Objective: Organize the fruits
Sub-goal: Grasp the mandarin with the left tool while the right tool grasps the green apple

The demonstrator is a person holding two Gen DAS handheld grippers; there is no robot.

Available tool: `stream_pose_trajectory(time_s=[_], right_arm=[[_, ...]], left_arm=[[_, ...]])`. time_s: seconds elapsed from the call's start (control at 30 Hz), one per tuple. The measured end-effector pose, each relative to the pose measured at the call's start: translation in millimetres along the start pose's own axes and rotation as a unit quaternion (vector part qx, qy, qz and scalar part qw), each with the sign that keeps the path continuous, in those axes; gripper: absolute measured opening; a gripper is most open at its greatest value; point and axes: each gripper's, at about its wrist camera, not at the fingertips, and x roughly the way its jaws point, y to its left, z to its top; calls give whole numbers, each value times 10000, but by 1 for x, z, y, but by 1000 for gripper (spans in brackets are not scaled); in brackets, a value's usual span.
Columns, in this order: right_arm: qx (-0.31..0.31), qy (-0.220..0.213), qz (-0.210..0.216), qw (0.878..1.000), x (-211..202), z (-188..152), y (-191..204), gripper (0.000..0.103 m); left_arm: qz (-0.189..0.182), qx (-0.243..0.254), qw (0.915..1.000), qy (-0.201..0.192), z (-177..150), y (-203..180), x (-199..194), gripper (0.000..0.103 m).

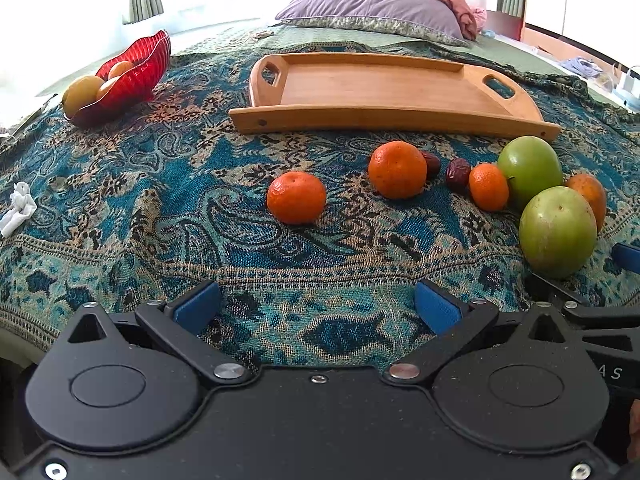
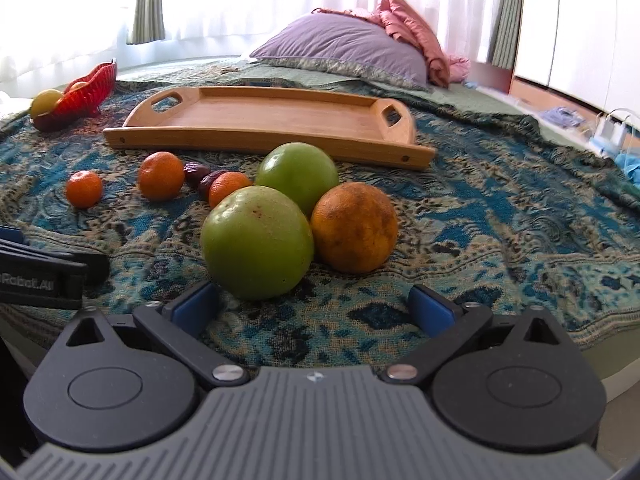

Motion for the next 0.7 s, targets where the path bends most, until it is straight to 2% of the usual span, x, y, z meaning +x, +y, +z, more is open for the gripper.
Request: stream_pose_trajectory(time_s=[0.47,0.53,0.7], right_arm=[[117,-191,12,9997,-4,-4,-1,103],[196,-305,5,9993,-8,-4,0,100],[146,-635,84,9978,-18,-4,7,88]], left_arm=[[-52,-90,9999,-45,0,4,-3,102],[-100,-40,9999,-135,-1,5,-5,98],[-171,118,9990,-389,2,6,-12,79]])
